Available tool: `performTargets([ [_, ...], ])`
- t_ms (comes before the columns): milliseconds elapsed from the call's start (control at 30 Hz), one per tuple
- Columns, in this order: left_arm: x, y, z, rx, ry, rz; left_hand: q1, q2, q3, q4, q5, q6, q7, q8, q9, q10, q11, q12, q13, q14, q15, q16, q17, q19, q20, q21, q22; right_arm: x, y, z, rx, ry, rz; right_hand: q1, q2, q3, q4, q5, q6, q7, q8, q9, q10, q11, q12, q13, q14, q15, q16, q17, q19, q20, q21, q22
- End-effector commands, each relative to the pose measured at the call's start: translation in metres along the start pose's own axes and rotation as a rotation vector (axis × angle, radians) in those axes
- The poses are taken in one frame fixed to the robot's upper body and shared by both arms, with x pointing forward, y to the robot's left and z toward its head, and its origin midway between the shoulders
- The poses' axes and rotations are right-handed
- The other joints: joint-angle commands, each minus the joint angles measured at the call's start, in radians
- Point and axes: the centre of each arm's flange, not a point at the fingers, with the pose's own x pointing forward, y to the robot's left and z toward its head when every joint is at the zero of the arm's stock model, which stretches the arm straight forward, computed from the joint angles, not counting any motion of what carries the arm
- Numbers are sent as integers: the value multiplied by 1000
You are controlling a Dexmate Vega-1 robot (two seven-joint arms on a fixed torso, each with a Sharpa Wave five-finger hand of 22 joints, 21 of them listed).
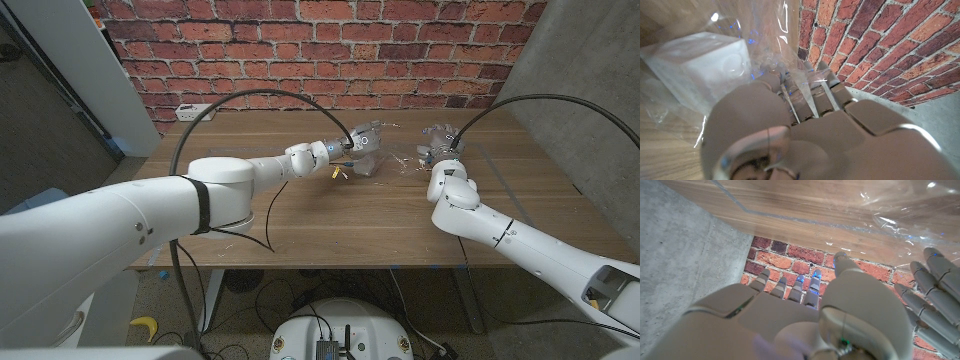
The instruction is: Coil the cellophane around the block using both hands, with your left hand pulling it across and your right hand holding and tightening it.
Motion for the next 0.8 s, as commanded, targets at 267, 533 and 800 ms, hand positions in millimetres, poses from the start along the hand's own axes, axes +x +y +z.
performTargets([
  [267, 13, 13, 10, -42, -7, 27, 9, -24, -70, -39, -8, -149, 1, -52, 0, -121, 9, -40, 6, -31, -165, -5, 6, -12, -15, 9, 2, -4, -1, -2, 62, 149, -138, -42, -26, -17, 4, 0, -107, 12, -17, 3, -121, 17, -12, 0, -36, -16, 3, 2, 16, 44, 7, 2],
  [533, 12, 16, 19, -109, 107, 44, -152, -114, -188, -8, 23, -536, -6, -44, -2, -453, 22, -46, 6, -164, -148, -25, -6, -87, 28, -23, -2, -5, 0, -2, 52, 132, -124, -45, -24, -18, 2, 0, -107, 13, -11, 3, -112, 16, -3, 0, -23, -20, 10, 2, 25, 32, 9, 2],
  [800, 11, 19, 20, -284, 312, 71, -250, -145, -238, 21, 30, -645, -5, -41, 0, -529, 42, -34, 12, -222, -111, -20, -1, -141, 106, -49, -1, -5, -1, -3, 54, 109, -116, -46, -22, -18, 1, 1, -107, 10, -8, 3, -108, 13, 1, 0, -17, -25, 13, 2, 27, 24, 9, 2],
])
